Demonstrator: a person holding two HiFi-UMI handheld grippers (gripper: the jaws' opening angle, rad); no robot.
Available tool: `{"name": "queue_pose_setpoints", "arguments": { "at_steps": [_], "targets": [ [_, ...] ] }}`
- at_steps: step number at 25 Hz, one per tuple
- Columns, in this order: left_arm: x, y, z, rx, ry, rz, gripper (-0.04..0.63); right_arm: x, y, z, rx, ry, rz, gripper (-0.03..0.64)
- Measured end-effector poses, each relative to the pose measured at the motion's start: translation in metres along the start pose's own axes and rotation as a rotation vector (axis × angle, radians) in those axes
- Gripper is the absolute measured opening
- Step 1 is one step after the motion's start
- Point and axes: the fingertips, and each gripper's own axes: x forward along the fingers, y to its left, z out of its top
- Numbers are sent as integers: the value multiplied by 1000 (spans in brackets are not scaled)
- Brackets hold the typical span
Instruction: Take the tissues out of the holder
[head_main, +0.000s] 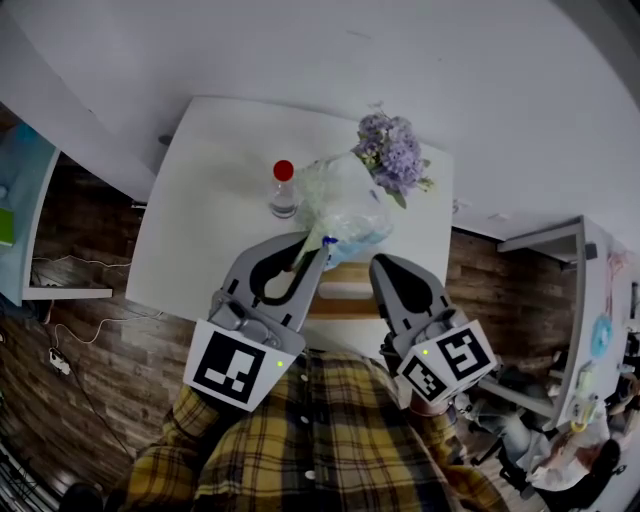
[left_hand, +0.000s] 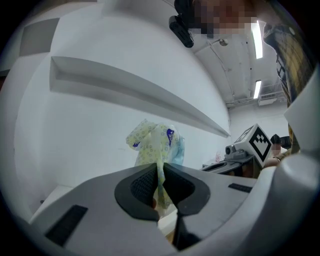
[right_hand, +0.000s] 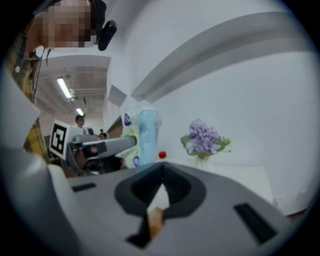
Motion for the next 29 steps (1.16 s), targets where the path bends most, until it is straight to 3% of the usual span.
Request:
{"name": "queue_pose_setpoints", "arguments": {
  "at_steps": [29],
  "targets": [
    [21, -5, -18, -3, 64, -44, 29, 1, -15, -9, 29, 35, -17, 12]
  ]
}}
